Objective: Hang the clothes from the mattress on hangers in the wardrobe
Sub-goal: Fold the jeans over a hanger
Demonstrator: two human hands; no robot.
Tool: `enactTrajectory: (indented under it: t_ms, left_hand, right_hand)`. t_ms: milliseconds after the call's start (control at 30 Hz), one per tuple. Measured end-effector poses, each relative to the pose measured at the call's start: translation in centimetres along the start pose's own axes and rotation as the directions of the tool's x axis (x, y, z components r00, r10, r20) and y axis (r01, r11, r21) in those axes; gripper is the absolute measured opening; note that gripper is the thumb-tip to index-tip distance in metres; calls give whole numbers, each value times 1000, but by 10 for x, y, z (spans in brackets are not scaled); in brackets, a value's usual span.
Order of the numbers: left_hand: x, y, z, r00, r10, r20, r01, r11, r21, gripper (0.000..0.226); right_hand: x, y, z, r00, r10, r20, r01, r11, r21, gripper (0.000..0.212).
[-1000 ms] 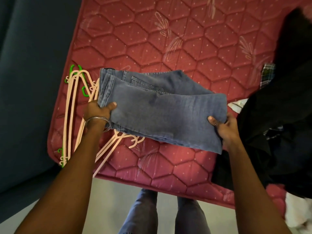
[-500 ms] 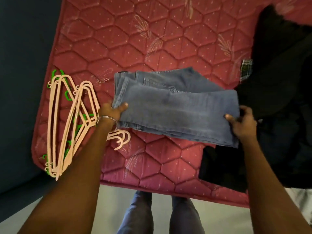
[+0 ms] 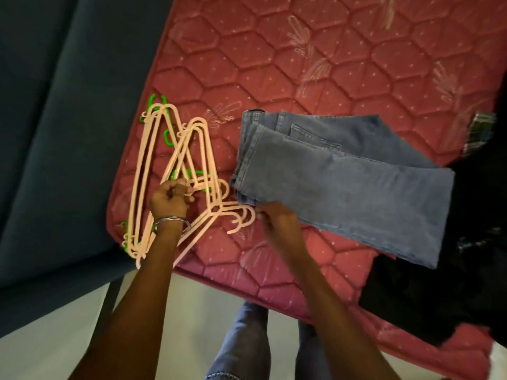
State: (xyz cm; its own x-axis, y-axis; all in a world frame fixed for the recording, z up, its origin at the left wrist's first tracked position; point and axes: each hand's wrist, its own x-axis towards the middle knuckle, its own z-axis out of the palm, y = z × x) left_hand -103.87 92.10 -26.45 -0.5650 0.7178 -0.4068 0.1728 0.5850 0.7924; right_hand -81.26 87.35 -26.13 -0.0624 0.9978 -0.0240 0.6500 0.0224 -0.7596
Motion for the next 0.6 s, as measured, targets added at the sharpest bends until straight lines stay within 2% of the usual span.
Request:
enactTrajectory:
  t_ms: [67,100,167,233,333,400,500,600]
  left_hand:
    - [7,-13,-22,999,-29,-36,29,999,-16,12]
    - [8,-16,-27,998,-36,-47,35,999,-17,13]
    - [13,-23,-41,997,-44,-61,43,999,-11,15]
    - [11,-23,-47,997,-46,-62,46,999,-2,15]
    - [15,-29,-58,996,-50,-72,50,999,-3,16]
    - [19,-33,-67,997,-35,-76,37,999,19,16]
    - [26,-40,-76,996,-63,-57,63,998,4,19]
    - [38,-42,-87,994,-59,-90,55,998,-44,23]
  right_hand:
    - [11,-32,54,989,-40,145,49,997,-59,18]
    - [16,-40,72,973,-6,230,34,992,-120,23]
    - [26,-53,101,934,117,337,9,937,-349,22]
    - [34,-63,109,908,258,329,-50,848,-527,15]
    - [47,-76,116,914,337,225,-113,746,-656,12]
    - [53,-83,124,918,356,176,-157,732,-662,11]
    - [65,-89,135,922,303,243,-152,857,-492,20]
    - [90,-103,153,907,287,307,-149,902,-405,24]
